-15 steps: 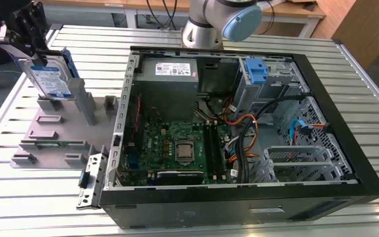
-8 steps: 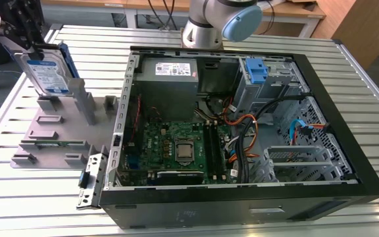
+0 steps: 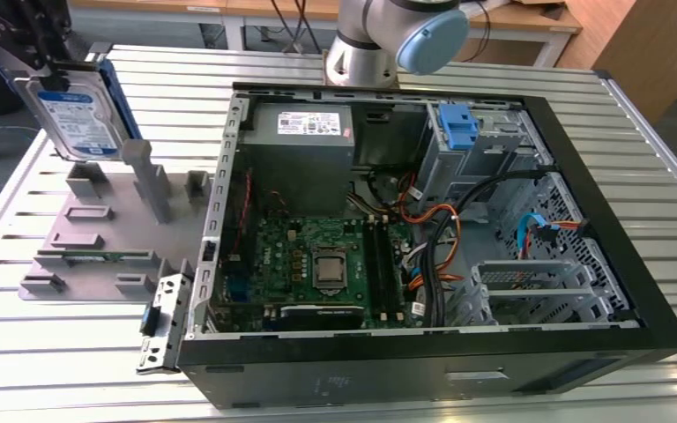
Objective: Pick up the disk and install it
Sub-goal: 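Pick up the disk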
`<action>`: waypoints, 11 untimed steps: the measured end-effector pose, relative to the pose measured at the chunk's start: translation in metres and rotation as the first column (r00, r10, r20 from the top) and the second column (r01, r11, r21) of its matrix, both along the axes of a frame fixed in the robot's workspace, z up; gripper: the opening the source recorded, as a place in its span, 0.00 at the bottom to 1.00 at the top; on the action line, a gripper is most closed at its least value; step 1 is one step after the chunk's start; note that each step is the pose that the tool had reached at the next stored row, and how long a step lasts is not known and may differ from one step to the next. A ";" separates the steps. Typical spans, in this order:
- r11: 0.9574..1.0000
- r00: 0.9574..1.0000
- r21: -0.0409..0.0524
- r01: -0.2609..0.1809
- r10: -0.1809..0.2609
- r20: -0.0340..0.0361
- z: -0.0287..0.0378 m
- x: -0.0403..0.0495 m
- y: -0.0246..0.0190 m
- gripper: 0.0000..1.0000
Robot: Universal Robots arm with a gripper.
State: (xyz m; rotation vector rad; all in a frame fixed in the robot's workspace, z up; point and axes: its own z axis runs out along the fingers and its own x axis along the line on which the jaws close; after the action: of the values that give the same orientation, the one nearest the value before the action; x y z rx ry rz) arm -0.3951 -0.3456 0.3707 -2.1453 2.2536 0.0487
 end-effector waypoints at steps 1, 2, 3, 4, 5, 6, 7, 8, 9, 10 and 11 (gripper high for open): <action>1.000 1.000 0.000 0.000 0.000 0.000 0.0032 0.0000 0.0000 0.35; 1.000 1.000 0.000 0.000 0.000 0.000 0.0065 0.0000 0.0000 0.35; 1.000 1.000 0.000 0.000 0.000 0.000 0.0097 0.0000 0.0000 0.35; 1.000 1.000 0.000 0.000 0.000 0.000 0.0123 0.0000 0.0000 0.35; 1.000 1.000 0.000 0.000 0.000 0.000 0.0150 0.0000 0.0000 0.35; 1.000 1.000 0.000 0.000 0.000 0.000 0.0175 0.0000 0.0000 0.35; 1.000 1.000 0.000 0.000 0.000 0.000 0.0201 0.0000 0.0000 0.35; 1.000 1.000 0.000 0.000 0.000 0.000 0.0222 0.0000 0.0000 0.35; 1.000 1.000 0.000 0.000 0.000 0.000 0.0231 0.0000 0.0000 0.35; 1.000 1.000 0.000 0.000 0.000 0.000 0.0232 0.0000 0.0000 0.35; 1.000 1.000 0.000 0.000 0.000 0.000 0.0232 0.0000 0.0000 0.35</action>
State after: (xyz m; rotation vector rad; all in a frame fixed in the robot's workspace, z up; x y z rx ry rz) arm -0.3951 -0.3456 0.3939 -2.1451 2.2533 0.0486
